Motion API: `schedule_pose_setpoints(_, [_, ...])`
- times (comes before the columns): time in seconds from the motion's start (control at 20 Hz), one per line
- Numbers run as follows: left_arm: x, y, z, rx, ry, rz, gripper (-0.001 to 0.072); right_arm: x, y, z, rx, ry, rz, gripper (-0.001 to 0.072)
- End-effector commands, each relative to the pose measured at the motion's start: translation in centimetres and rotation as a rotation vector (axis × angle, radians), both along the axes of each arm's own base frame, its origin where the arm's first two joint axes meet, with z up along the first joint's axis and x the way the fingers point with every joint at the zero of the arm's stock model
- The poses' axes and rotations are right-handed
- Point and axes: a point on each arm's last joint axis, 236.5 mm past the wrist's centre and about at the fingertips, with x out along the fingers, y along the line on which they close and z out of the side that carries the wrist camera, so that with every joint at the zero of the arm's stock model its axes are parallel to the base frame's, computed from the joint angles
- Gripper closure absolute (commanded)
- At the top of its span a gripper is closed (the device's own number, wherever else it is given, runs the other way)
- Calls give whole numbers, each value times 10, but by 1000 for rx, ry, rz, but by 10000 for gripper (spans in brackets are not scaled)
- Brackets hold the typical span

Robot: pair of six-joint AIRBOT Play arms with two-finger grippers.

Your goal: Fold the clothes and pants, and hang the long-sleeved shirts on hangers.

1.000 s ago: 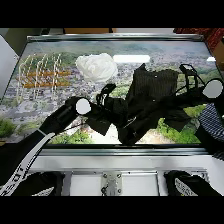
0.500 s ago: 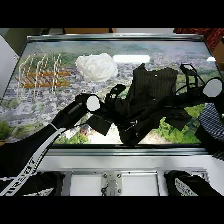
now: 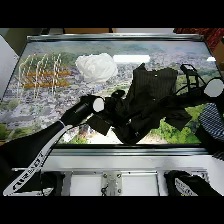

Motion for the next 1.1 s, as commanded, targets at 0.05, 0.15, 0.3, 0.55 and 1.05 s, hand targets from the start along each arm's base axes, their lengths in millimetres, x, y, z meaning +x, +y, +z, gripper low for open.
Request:
schedule_pose_setpoints(0.05, [63,56,100,-106,-159,167,694,-1,-29,36,-8,-31,-45,702])
schedule_pose_setpoints(0.15, [77,78,196,-236,-328,231,694,9,-26,90,37,-153,-55,702])
schedule_pose_setpoints(0.3, [52,92,344,-466,-596,250,694,8,6,200,144,-408,21,702])
schedule_pose_setpoints(0.55, [-32,134,523,-729,-1041,264,694,-43,34,350,212,-787,79,702])
schedule_pose_setpoints(1.05, [36,143,412,-410,-804,369,694,-31,32,300,275,-566,-6,703])
